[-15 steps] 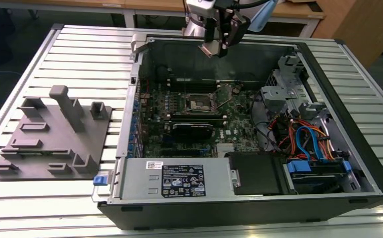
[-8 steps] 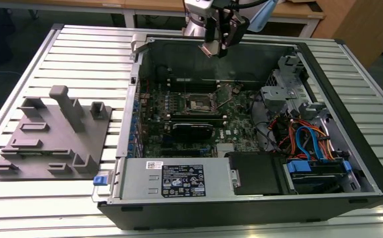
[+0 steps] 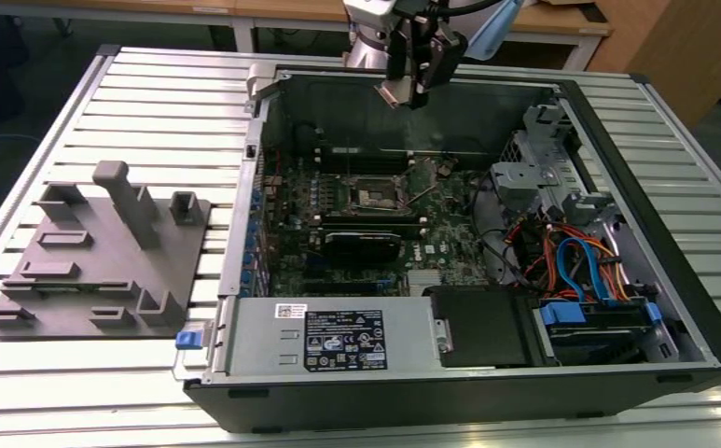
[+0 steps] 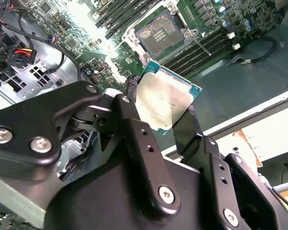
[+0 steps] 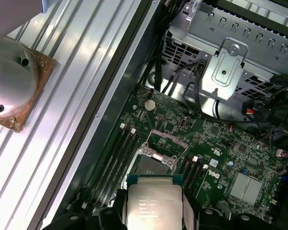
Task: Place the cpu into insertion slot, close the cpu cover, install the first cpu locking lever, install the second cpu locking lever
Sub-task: 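Place the cpu into insertion slot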
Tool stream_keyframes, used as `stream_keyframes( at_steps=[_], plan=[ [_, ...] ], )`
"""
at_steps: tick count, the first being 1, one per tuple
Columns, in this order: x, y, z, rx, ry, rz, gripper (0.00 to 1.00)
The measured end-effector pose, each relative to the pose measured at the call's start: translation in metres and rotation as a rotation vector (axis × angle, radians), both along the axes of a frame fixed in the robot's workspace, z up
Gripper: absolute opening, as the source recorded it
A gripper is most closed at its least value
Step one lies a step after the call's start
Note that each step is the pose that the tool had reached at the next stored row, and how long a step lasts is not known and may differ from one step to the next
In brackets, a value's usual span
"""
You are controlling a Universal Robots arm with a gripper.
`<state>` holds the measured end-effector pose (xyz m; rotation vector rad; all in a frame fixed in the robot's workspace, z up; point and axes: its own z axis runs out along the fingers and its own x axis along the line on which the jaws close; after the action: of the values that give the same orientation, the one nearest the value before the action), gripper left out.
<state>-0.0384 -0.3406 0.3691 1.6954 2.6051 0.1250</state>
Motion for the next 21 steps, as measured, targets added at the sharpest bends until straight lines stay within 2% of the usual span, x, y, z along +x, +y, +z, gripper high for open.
stream_keyframes(
  at_steps=[14, 17, 21],
  plan=[
    [0.0, 0.0, 0.0, 0.0, 0.0, -0.003, 0.54],
    [0.0, 0.0001, -0.0002, -0.0001, 0.0, -0.019, 0.54],
    [0.0, 0.0005, -0.0008, -0.0002, 0.0, -0.063, 0.54]
  ],
)
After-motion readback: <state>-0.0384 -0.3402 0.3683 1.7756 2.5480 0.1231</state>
